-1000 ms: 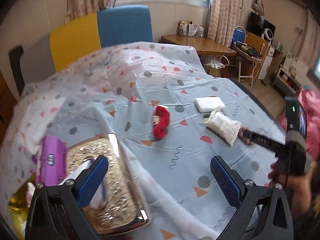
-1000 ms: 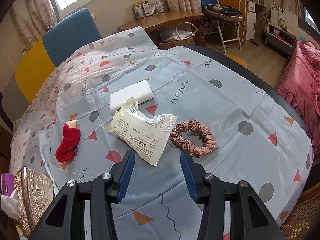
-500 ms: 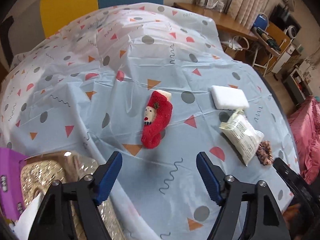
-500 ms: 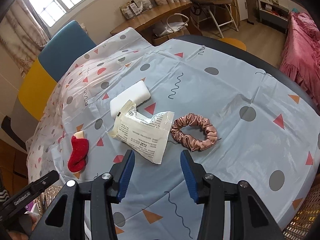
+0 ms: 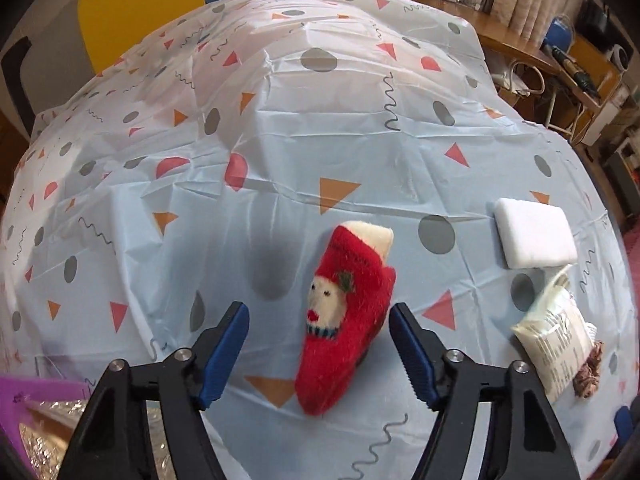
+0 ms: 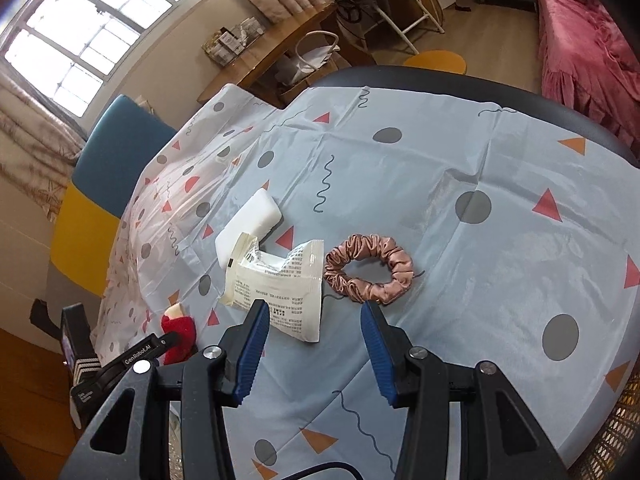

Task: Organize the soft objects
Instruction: 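Grasp the red Santa sock with the left gripper, then lift the red sock with the left gripper while the right gripper grasps the brown satin scrunchie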

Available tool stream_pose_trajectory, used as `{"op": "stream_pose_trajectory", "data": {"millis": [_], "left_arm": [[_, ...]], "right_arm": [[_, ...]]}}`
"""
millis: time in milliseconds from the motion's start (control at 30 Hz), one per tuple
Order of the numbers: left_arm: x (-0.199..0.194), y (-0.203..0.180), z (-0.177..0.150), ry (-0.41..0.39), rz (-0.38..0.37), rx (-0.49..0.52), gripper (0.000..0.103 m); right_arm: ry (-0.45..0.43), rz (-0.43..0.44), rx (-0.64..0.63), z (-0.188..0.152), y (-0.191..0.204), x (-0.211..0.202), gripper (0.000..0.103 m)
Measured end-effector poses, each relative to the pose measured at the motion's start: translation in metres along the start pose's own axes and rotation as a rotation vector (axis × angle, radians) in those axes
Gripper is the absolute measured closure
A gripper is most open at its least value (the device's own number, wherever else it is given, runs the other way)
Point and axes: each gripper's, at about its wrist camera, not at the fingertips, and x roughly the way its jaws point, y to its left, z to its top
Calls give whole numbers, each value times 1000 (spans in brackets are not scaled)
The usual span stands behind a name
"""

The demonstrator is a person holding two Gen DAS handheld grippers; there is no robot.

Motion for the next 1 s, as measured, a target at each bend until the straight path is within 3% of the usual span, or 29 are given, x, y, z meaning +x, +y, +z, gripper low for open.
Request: {"op": "stream_pose_trajectory", "data": {"millis": [100,167,200,267,533,733,833,1000], "left_arm": [[14,-5,4,25,0,5,43],[23,-7,3,49,-12,-2,59],[24,-8,1,51,-12,-1,59],[20,-13,-1,41,-15,36,78],[-8,-29,-40,36,-91,113,80],[-37,-43,-92,14,-147,161,80],[-53,-44,-122,-6,-183,169,80],[-63,-40,-168,-2,-229,212,80]], "right_arm": [[-21,12,52,3,-9,-4,55],[-17,14,60,4,-11,-3,55],[-12,14,57,4,-10,-2,55],[0,7,50,2,-9,1,55],[-43,22,147,8,-31,-6,55],[-43,-50,131,11,-35,0,55],[-13,-107,82,11,-31,10,55],[71,-239,-176,1,0,30,55]]}}
